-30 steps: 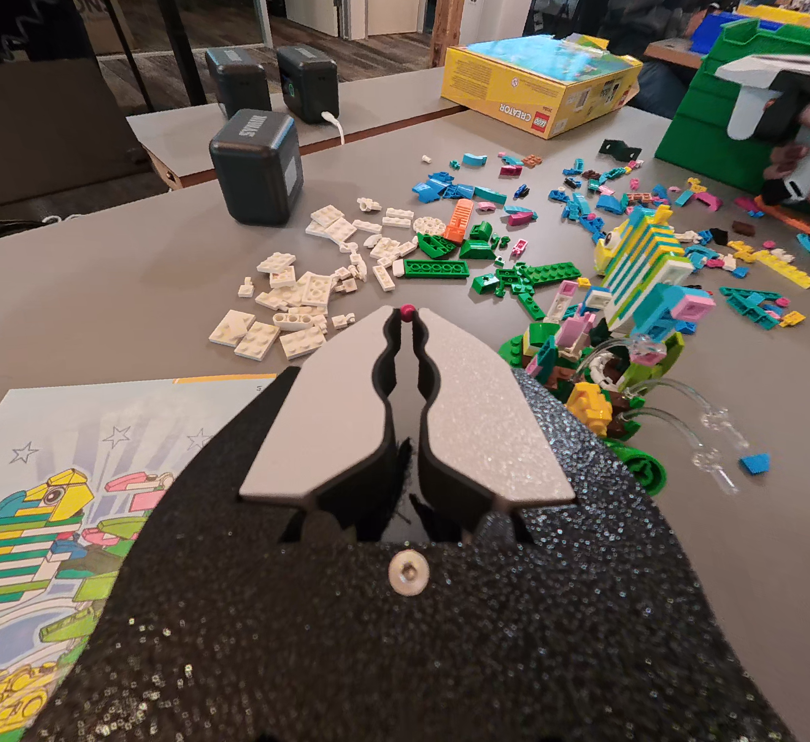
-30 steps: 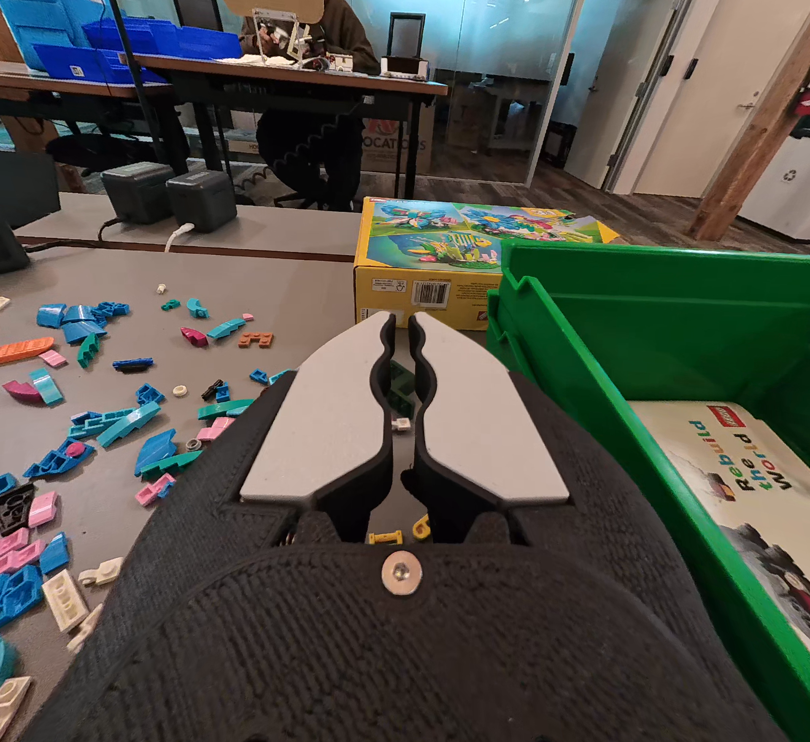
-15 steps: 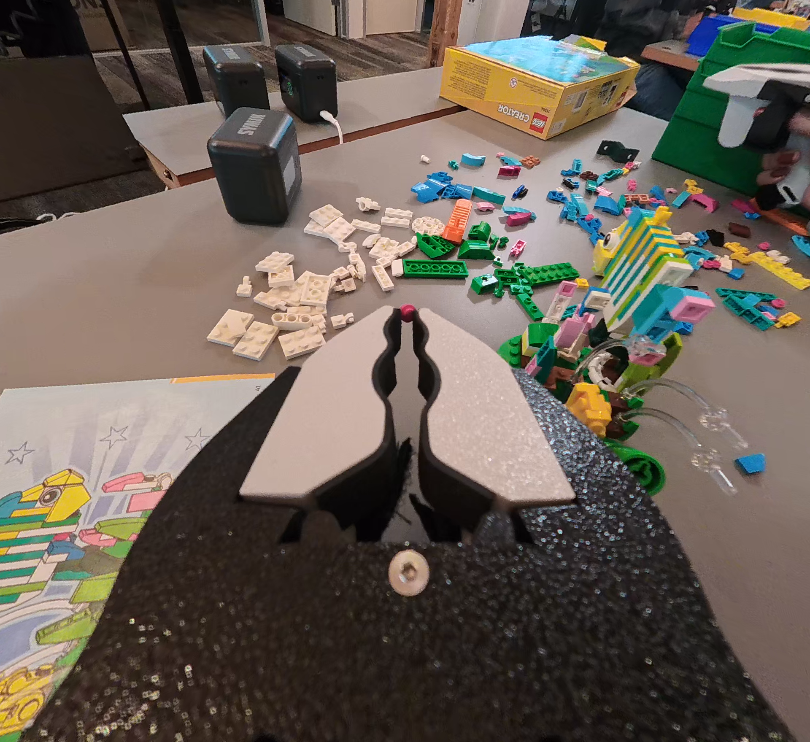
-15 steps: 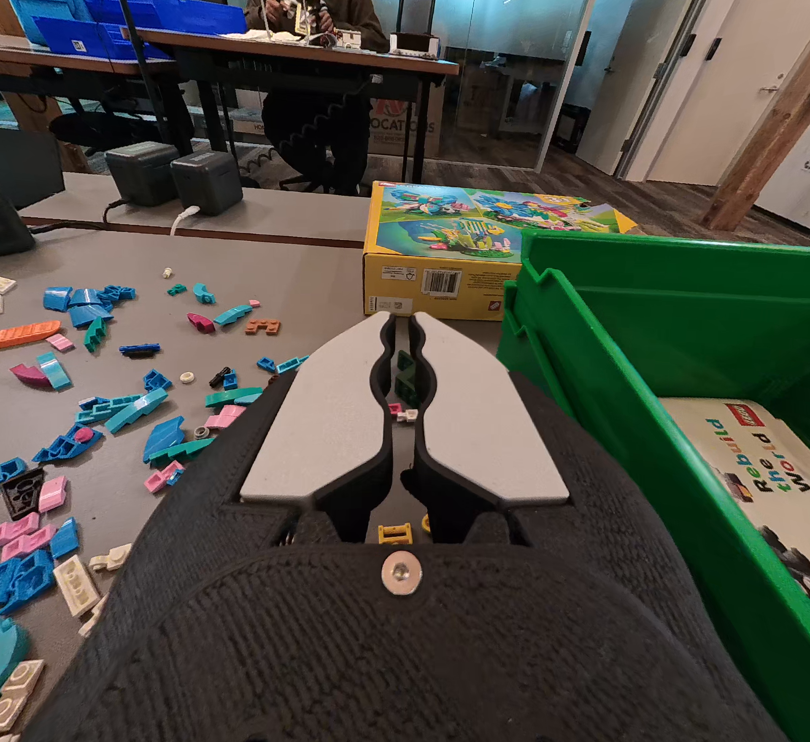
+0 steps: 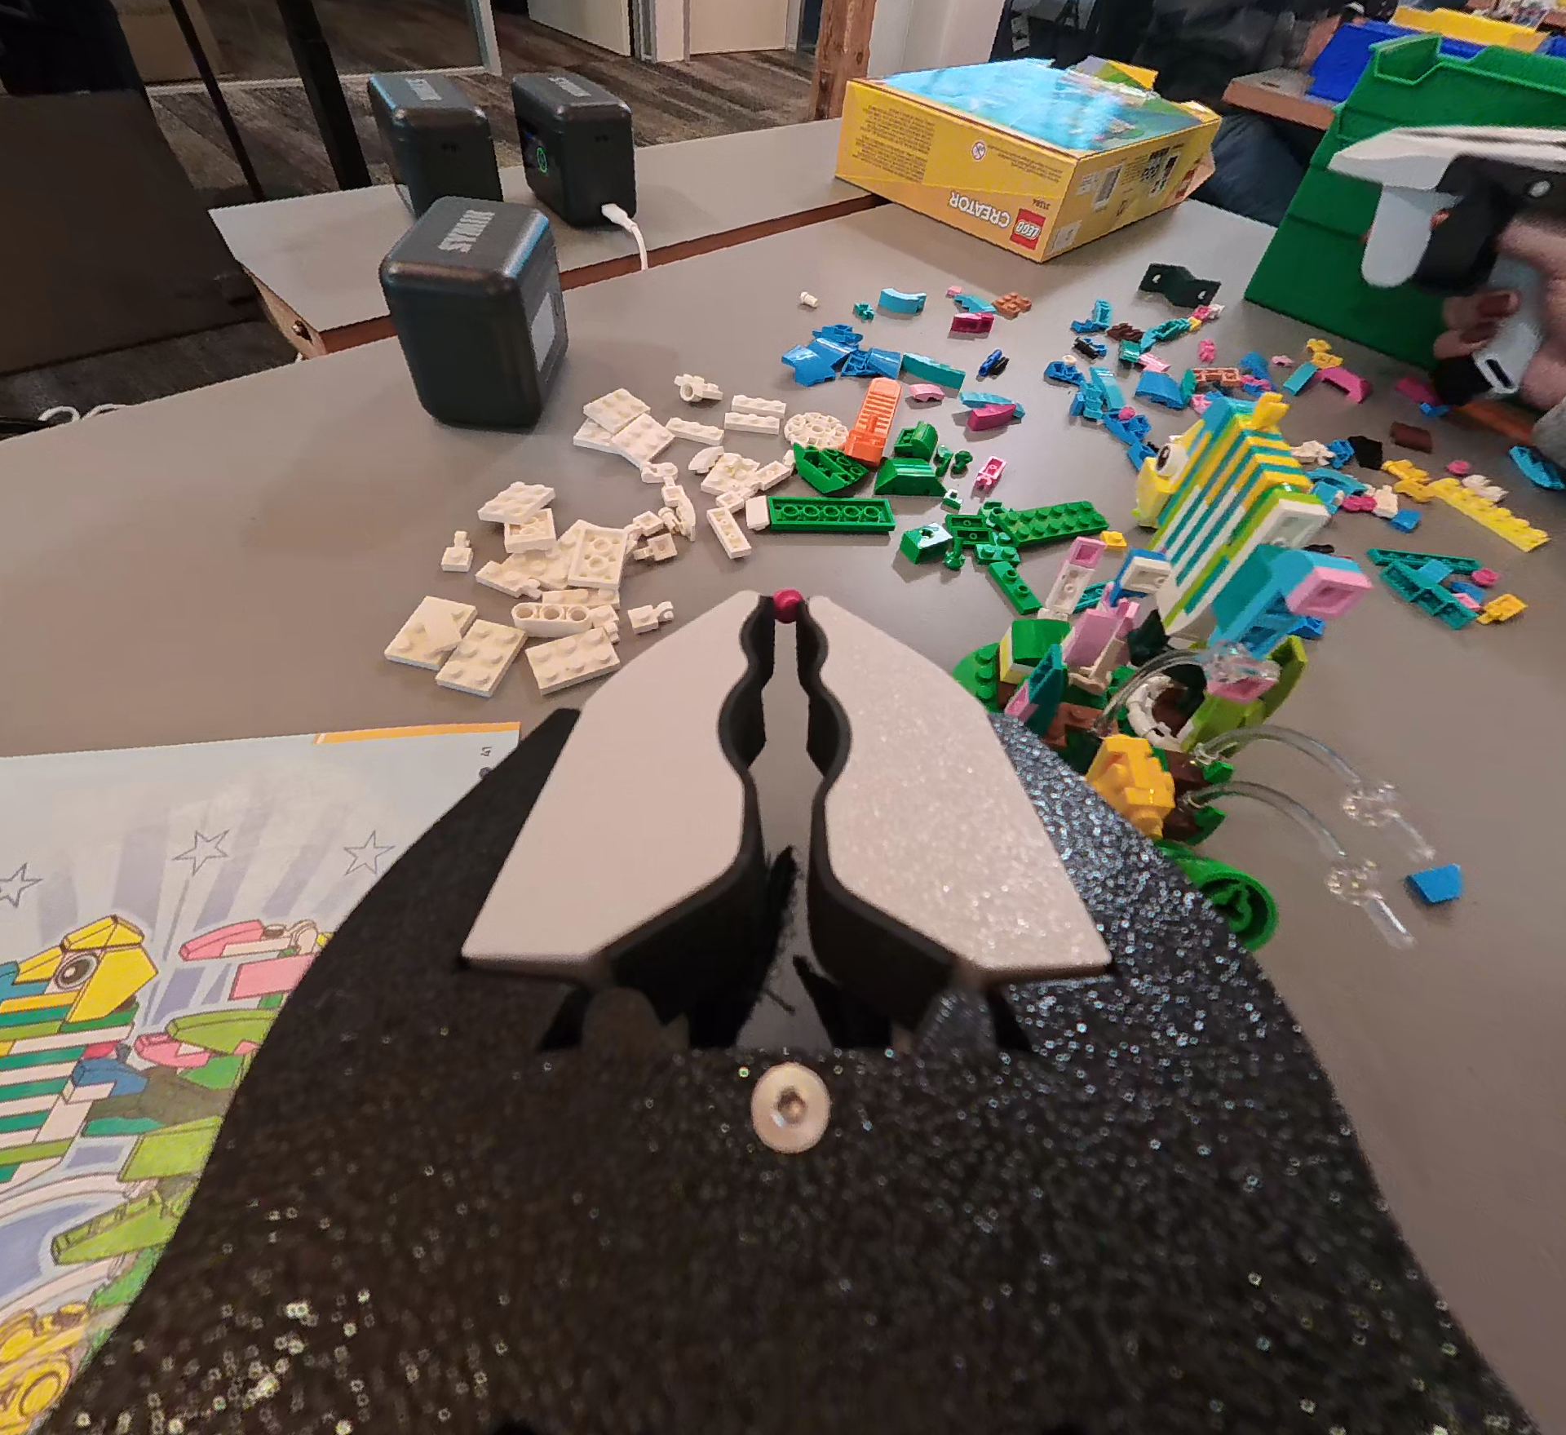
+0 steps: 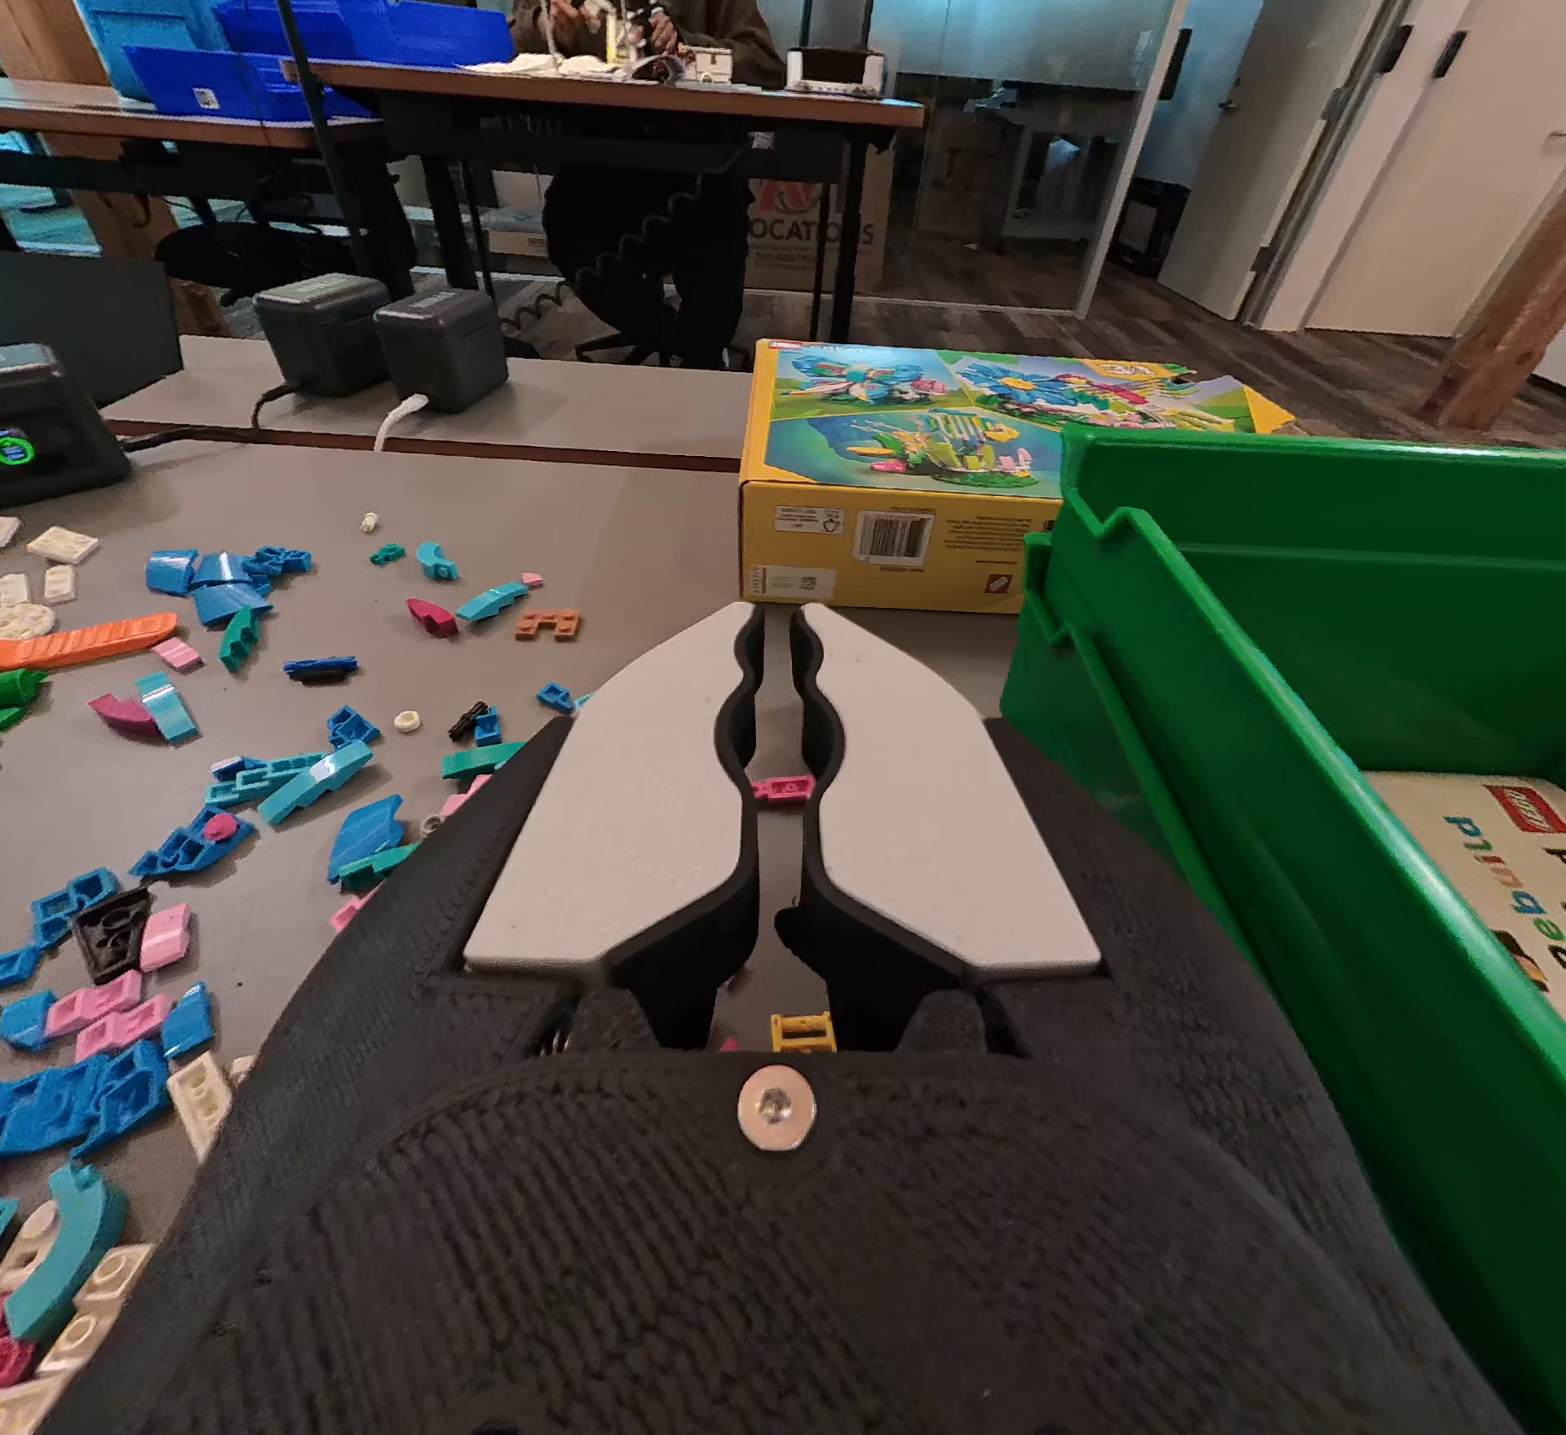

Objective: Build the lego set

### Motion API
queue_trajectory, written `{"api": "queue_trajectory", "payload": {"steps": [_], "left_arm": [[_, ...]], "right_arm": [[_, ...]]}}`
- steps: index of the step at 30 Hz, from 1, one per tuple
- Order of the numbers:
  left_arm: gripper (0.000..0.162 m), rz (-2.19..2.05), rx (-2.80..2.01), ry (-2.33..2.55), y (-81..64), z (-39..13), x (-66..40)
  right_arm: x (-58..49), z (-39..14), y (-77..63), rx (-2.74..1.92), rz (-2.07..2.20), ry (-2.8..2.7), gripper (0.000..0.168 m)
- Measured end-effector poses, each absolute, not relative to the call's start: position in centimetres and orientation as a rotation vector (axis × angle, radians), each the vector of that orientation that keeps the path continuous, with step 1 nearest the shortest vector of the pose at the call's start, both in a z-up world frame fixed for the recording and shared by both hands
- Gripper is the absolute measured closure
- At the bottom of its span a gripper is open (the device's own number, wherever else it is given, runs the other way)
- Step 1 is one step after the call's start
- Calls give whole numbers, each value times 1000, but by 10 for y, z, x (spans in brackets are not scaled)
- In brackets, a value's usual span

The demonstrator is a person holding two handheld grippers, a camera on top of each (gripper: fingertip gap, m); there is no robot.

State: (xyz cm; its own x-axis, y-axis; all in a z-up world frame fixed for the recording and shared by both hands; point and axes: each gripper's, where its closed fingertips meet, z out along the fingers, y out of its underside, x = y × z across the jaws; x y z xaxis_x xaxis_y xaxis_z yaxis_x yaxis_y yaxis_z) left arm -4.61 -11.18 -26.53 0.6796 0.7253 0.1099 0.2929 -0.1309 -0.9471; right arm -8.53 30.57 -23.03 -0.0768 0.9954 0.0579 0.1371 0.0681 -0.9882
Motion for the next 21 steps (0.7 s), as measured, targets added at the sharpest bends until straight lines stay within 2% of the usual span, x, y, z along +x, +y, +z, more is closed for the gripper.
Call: {"api": "queue_trajectory", "payload": {"steps": [7, 21], "left_arm": [[158, 448, -1716, -831, -112, -266, -46], [157, 444, -1723, -832, -112, -267, -46]], "right_arm": [[-84, -231, 282, -1266, 1380, -1464, 160], [-85, -227, 303, -1157, 1038, -1392, 162]]}}
